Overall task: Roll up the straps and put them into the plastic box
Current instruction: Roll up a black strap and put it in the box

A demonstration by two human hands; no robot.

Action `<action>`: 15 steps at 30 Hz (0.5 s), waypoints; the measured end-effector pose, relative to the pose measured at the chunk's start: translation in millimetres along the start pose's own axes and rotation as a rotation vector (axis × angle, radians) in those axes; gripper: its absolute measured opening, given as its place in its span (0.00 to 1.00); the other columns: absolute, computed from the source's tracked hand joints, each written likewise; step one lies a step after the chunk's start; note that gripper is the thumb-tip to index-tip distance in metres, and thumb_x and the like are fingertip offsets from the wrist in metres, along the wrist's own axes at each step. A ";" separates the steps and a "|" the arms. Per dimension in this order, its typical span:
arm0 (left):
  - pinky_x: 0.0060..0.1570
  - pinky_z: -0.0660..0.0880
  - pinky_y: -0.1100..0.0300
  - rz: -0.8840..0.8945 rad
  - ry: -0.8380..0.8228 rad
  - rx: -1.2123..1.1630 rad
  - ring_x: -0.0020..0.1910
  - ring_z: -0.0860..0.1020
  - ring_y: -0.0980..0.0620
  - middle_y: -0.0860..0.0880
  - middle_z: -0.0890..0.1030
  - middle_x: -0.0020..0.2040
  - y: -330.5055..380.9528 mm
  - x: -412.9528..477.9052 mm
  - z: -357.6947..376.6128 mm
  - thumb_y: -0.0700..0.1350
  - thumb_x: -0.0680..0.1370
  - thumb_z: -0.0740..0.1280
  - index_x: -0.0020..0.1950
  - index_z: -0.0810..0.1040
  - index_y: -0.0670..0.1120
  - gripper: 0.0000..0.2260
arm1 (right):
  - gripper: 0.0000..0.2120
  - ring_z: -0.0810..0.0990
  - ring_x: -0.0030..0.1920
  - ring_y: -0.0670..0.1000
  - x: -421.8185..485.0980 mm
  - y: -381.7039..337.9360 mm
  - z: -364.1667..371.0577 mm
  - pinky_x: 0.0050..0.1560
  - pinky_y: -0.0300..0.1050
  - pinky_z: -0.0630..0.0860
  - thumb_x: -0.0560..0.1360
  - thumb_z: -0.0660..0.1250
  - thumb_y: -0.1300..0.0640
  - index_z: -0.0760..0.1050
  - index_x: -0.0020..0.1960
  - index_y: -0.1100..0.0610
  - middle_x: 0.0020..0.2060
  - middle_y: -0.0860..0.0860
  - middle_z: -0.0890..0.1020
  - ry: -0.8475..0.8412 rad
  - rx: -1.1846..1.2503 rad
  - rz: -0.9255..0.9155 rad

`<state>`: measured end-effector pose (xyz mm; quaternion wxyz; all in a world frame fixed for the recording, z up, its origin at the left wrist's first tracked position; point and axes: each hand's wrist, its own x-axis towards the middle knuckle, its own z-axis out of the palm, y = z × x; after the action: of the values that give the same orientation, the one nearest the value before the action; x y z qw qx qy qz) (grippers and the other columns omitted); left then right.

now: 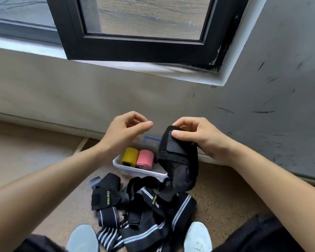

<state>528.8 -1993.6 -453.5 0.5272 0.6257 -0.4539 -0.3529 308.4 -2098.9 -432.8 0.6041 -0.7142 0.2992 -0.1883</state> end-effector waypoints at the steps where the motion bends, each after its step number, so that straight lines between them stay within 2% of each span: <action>1: 0.49 0.78 0.60 0.000 -0.108 -0.015 0.50 0.82 0.55 0.41 0.85 0.53 0.7 1.4 1.7 0.52 0.72 0.74 0.54 0.83 0.45 0.15 | 0.06 0.81 0.47 0.52 -0.1 -2.3 -2.3 0.55 0.51 0.75 0.75 0.75 0.59 0.82 0.51 0.59 0.45 0.56 0.84 -0.035 -0.014 -0.009; 3: 0.61 0.76 0.62 -0.014 -0.352 -0.036 0.62 0.80 0.57 0.46 0.84 0.62 0.8 2.4 8.6 0.52 0.72 0.71 0.64 0.81 0.47 0.22 | 0.07 0.81 0.47 0.53 0.0 -8.4 -6.6 0.54 0.50 0.75 0.74 0.74 0.58 0.82 0.50 0.59 0.45 0.58 0.83 -0.100 -0.033 -0.027; 5: 0.64 0.75 0.59 -0.022 -0.526 -0.044 0.64 0.80 0.54 0.47 0.83 0.63 0.9 -0.1 17.9 0.51 0.71 0.70 0.66 0.79 0.44 0.24 | 0.08 0.81 0.46 0.53 -0.4 -14.6 -12.8 0.52 0.47 0.76 0.74 0.74 0.59 0.82 0.51 0.62 0.45 0.59 0.83 -0.134 -0.069 -0.034; 8: 0.59 0.77 0.60 -0.057 -0.562 -0.017 0.53 0.81 0.53 0.45 0.84 0.52 -5.1 -1.9 27.7 0.44 0.77 0.73 0.57 0.79 0.39 0.13 | 0.03 0.82 0.45 0.49 -1.0 -18.1 -26.4 0.50 0.43 0.79 0.76 0.74 0.62 0.84 0.49 0.61 0.43 0.57 0.86 -0.127 -0.235 -0.027; 10: 0.57 0.78 0.56 -0.106 -0.558 0.050 0.50 0.82 0.53 0.46 0.85 0.49 -19.5 -3.5 27.5 0.42 0.80 0.72 0.55 0.79 0.40 0.08 | 0.03 0.83 0.45 0.48 -1.7 -11.7 -37.3 0.52 0.46 0.80 0.76 0.74 0.60 0.85 0.49 0.60 0.45 0.57 0.87 -0.103 -0.363 0.008; 12: 0.57 0.79 0.51 -0.157 -0.590 0.180 0.49 0.84 0.52 0.44 0.86 0.50 -37.0 -4.9 22.1 0.43 0.80 0.73 0.54 0.80 0.41 0.07 | 0.03 0.83 0.44 0.47 -1.6 -2.5 -49.6 0.55 0.49 0.81 0.76 0.75 0.59 0.86 0.48 0.59 0.46 0.58 0.87 -0.065 -0.456 0.049; 15: 0.56 0.80 0.52 -0.159 -0.622 0.463 0.51 0.85 0.51 0.51 0.87 0.50 -57.6 -4.6 5.0 0.44 0.78 0.74 0.54 0.82 0.49 0.06 | 0.02 0.83 0.42 0.46 -1.0 8.4 -67.2 0.53 0.48 0.80 0.76 0.75 0.58 0.86 0.47 0.57 0.44 0.56 0.88 0.048 -0.503 0.081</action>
<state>534.0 -1989.2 -511.0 0.1805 0.6244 -0.6097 -0.4537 263.6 -2149.5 -427.5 0.4071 -0.8248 0.3793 -0.1005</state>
